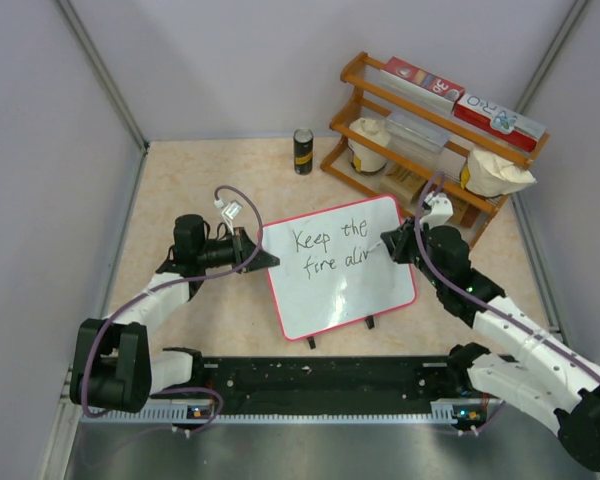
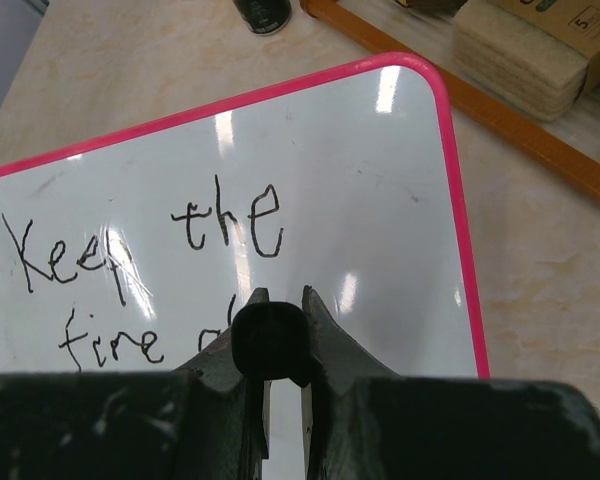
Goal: Write a sentence on the whiteboard
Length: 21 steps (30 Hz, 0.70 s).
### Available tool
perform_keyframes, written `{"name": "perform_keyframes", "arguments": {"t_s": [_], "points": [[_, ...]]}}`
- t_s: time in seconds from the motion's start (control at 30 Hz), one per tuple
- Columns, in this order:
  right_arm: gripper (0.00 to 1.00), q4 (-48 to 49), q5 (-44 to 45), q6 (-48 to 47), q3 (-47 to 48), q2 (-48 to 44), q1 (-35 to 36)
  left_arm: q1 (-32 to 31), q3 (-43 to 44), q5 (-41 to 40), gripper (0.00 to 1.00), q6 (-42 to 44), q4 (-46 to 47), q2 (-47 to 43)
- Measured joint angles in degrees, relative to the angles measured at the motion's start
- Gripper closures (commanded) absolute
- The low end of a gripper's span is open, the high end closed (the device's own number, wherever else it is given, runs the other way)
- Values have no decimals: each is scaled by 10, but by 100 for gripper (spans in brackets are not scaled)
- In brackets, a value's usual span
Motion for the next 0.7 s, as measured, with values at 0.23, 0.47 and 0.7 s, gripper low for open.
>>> {"name": "perform_keyframes", "arguments": {"t_s": [0.23, 0.47, 0.7], "points": [[100, 0, -2, -1, 7, 4, -4, 0, 0, 0, 100, 0, 0, 0], [100, -11, -2, -5, 7, -32, -6, 0, 0, 0, 100, 3, 0, 0], [100, -29, -3, -10, 15, -47, -7, 0, 0, 0, 100, 3, 0, -2]]}}
